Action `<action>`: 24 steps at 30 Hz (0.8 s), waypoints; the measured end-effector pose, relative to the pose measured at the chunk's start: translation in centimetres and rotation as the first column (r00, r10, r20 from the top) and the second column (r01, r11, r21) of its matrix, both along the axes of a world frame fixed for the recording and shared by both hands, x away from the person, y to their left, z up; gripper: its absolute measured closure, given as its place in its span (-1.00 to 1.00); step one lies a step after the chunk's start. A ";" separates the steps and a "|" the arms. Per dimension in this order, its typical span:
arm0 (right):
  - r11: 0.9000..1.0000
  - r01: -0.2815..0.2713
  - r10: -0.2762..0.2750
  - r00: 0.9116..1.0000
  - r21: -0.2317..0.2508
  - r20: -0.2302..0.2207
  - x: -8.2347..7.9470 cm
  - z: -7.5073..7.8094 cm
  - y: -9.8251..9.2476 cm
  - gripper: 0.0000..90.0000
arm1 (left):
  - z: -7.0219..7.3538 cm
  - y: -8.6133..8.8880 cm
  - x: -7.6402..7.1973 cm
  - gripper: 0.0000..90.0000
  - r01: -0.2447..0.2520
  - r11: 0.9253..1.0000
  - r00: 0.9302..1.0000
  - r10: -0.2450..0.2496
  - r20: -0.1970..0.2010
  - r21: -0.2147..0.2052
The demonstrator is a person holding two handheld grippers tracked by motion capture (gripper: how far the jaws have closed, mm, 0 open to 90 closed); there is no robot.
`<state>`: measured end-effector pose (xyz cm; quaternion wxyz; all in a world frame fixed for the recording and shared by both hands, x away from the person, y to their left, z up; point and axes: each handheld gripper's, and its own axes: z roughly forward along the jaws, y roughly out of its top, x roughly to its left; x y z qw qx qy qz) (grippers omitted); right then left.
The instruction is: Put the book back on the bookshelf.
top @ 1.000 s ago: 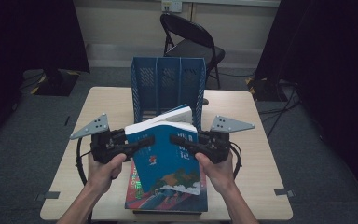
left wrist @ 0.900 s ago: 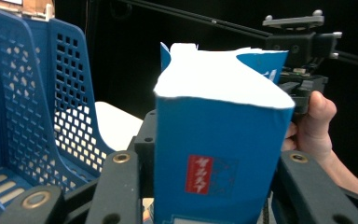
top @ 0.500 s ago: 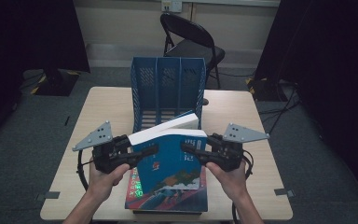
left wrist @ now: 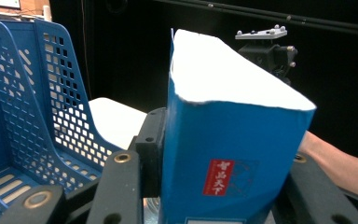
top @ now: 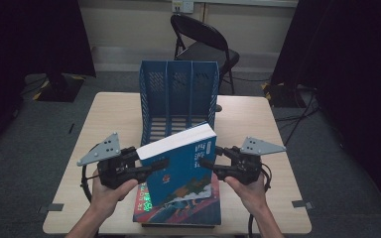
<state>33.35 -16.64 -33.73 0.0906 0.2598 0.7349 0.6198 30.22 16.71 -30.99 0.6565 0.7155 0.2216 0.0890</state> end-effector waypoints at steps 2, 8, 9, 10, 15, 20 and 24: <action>1.000 -0.002 0.002 1.000 -0.002 -0.008 0.1 0.1 0.0 -0.01 | -0.2 0.0 0.2 0.30 0.007 1.000 1.000 -0.007 -0.002 -0.005; 1.000 0.012 -0.013 1.000 -0.016 -0.009 0.0 0.2 0.1 0.01 | -1.1 -0.2 0.4 0.29 0.005 0.999 1.000 -0.005 0.000 -0.040; 1.000 0.012 -0.012 1.000 -0.016 -0.010 -0.1 0.2 0.1 0.01 | -1.1 -0.3 0.4 0.29 0.006 0.999 1.000 -0.006 0.001 -0.034; 1.000 0.012 -0.012 1.000 -0.018 -0.009 -0.1 0.2 0.1 0.01 | -1.2 -0.4 0.4 0.29 0.003 1.000 1.000 -0.003 -0.001 -0.031; 1.000 0.022 -0.022 1.000 0.003 -0.011 0.0 0.0 0.2 0.01 | -1.9 -1.1 0.4 0.29 -0.044 0.999 0.999 0.044 0.014 0.000; 1.000 0.023 -0.023 1.000 0.006 -0.020 0.2 0.0 0.3 0.01 | -2.0 -1.2 0.6 0.31 -0.038 0.999 0.999 0.038 0.009 0.001; 1.000 0.030 -0.030 0.999 0.002 -0.021 0.2 0.1 0.3 0.02 | -2.2 -1.2 0.8 0.30 -0.031 0.999 0.999 0.031 -0.005 -0.014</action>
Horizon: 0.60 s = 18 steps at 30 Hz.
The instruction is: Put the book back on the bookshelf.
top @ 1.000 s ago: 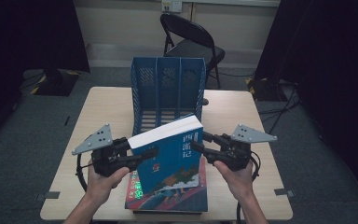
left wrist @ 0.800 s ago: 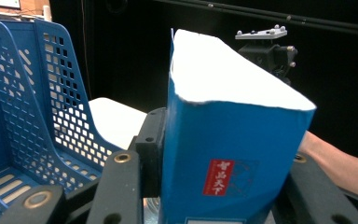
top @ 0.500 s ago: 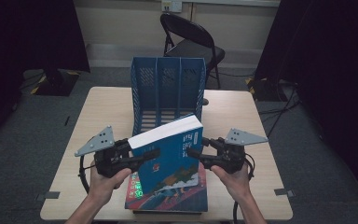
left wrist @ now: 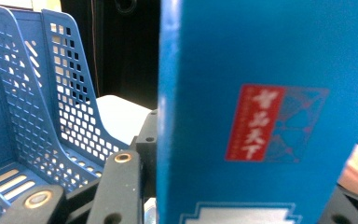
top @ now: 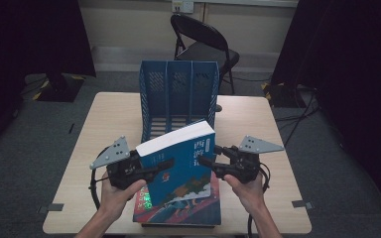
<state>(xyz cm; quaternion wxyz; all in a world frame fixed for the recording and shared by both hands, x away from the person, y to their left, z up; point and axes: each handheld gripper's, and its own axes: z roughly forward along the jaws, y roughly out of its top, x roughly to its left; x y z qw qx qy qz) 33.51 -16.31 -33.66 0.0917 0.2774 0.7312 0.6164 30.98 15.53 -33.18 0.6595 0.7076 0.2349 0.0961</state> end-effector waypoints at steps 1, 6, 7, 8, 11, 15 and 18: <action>1.000 -0.001 0.001 1.000 -0.001 -0.001 0.0 0.0 0.0 0.03 | 0.0 0.0 0.1 0.30 0.006 1.000 1.000 -0.006 -0.005 -0.001; 1.000 -0.006 0.006 1.000 0.000 -0.002 0.0 0.0 -0.1 0.03 | -0.6 -1.0 0.3 0.25 0.014 0.997 0.999 -0.012 -0.043 0.070; 1.000 -0.008 0.008 1.000 -0.001 -0.001 0.0 0.0 -0.1 0.03 | -0.8 -1.3 0.3 0.22 0.011 0.998 0.999 -0.009 -0.035 0.067; 1.000 -0.006 0.006 1.000 -0.006 -0.001 0.0 0.1 -0.1 0.03 | -0.8 -1.3 0.2 0.22 0.008 0.997 0.999 -0.005 -0.039 0.074; 1.000 -0.011 0.011 1.000 -0.002 -0.002 -0.1 0.0 -0.2 0.05 | -0.7 -1.2 0.3 0.24 0.000 0.997 0.999 0.003 -0.047 0.079; 1.000 -0.003 0.003 1.000 -0.006 -0.002 0.0 0.0 -0.1 0.05 | -0.7 -1.5 0.1 0.23 -0.024 0.997 0.999 0.027 -0.040 0.076; 1.000 0.004 -0.004 1.000 -0.009 -0.004 0.1 0.0 -0.1 0.05 | -0.7 -1.6 0.2 0.22 -0.036 0.996 0.998 0.040 -0.047 0.078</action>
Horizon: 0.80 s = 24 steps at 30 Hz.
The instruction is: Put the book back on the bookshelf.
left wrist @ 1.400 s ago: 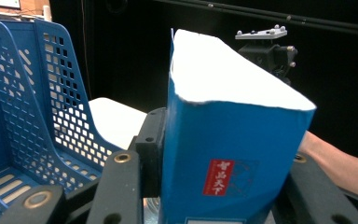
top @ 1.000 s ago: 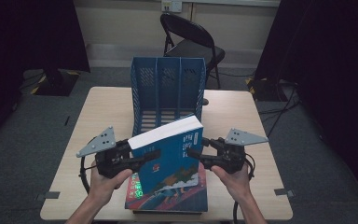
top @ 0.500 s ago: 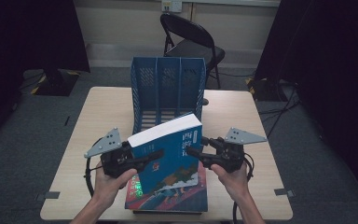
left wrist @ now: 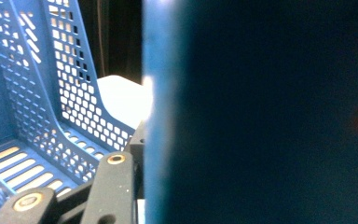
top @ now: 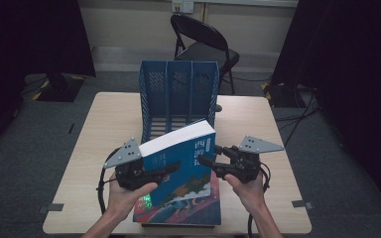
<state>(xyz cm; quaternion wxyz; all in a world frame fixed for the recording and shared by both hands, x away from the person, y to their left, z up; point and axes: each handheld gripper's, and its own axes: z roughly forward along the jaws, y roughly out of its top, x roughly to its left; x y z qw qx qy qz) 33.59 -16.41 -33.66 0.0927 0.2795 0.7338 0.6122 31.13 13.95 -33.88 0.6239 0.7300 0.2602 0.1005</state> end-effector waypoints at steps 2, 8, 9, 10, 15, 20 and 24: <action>1.000 0.002 -0.002 1.000 -0.002 0.000 0.0 0.0 0.0 0.05 | 0.0 0.0 0.1 0.22 -0.008 1.000 1.000 0.008 -0.008 -0.006; 1.000 0.011 -0.010 1.000 0.005 -0.016 0.4 -0.1 0.1 0.05 | -0.1 0.1 0.5 0.23 -0.020 0.999 1.000 0.020 -0.012 -0.032; 1.000 0.012 -0.012 1.000 0.005 -0.018 0.5 -0.1 0.1 0.05 | -0.1 0.1 0.6 0.23 -0.025 0.999 1.000 0.025 -0.010 -0.029; 1.000 0.014 -0.014 1.000 0.002 -0.016 0.5 -0.1 0.2 0.05 | -0.1 0.0 0.7 0.25 -0.031 0.999 1.000 0.030 -0.004 -0.027; 1.000 0.025 -0.025 1.000 0.004 -0.015 0.7 -0.2 0.4 0.02 | 0.2 0.1 1.2 0.32 -0.040 0.999 0.999 0.040 -0.028 0.013; 1.000 0.021 -0.021 0.999 0.005 -0.025 1.1 -0.6 0.5 -0.03 | 0.3 0.3 1.4 0.33 -0.023 1.000 0.999 0.023 -0.040 0.011; 1.000 -0.001 0.001 0.999 -0.004 -0.033 1.0 -1.0 0.3 -0.03 | 0.2 0.6 1.5 0.34 -0.022 1.000 0.999 0.022 -0.045 0.001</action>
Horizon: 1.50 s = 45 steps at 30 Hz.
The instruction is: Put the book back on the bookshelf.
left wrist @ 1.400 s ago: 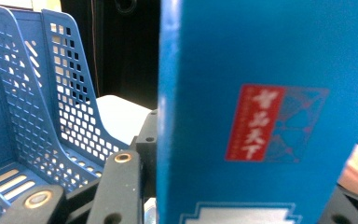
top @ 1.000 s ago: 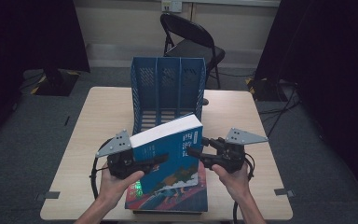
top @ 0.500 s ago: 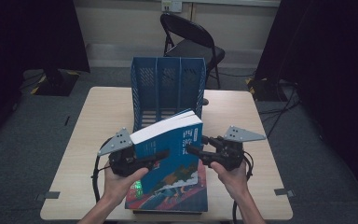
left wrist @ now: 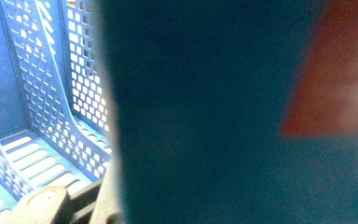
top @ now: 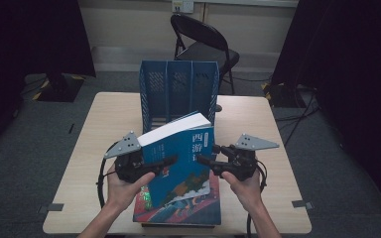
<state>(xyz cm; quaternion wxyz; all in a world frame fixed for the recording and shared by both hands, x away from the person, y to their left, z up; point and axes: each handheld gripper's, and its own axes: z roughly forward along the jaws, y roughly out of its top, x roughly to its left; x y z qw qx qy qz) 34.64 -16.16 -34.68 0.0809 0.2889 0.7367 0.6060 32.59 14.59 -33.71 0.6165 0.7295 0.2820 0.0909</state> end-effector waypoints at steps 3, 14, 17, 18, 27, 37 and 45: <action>1.000 0.009 -0.009 1.000 -0.001 -0.006 -0.1 -0.2 -0.5 -0.07 | 0.0 0.3 -0.2 0.35 0.007 1.000 1.000 -0.007 0.005 0.003; 0.999 0.046 -0.046 0.999 -0.003 -0.022 0.0 -0.9 -1.7 -0.12 | 0.2 1.9 -0.2 0.35 -0.028 1.000 0.999 0.028 -0.030 -0.004; 0.999 0.048 -0.048 0.998 -0.007 -0.030 0.1 -1.0 -1.8 -0.12 | 0.3 2.4 0.0 0.35 -0.038 0.999 0.998 0.038 -0.045 -0.003; 0.999 0.049 -0.049 0.998 -0.009 -0.033 0.2 -1.1 -1.8 -0.12 | 0.3 2.6 0.0 0.35 -0.045 0.999 0.998 0.044 -0.053 -0.003; 0.998 0.059 -0.059 0.998 -0.012 -0.036 0.3 -1.3 -2.0 -0.13 | 0.8 3.5 -0.1 0.36 -0.060 0.998 0.996 0.060 -0.069 0.004; 0.998 0.057 -0.059 0.997 -0.034 -0.053 0.5 -1.9 -1.9 -0.15 | 1.9 4.8 0.1 0.36 -0.096 0.995 0.991 0.094 -0.090 -0.016; 0.997 0.068 -0.070 0.996 -0.030 -0.052 0.6 -1.8 -2.1 -0.17 | 2.8 6.8 0.0 0.36 -0.177 0.984 0.981 0.176 -0.082 -0.007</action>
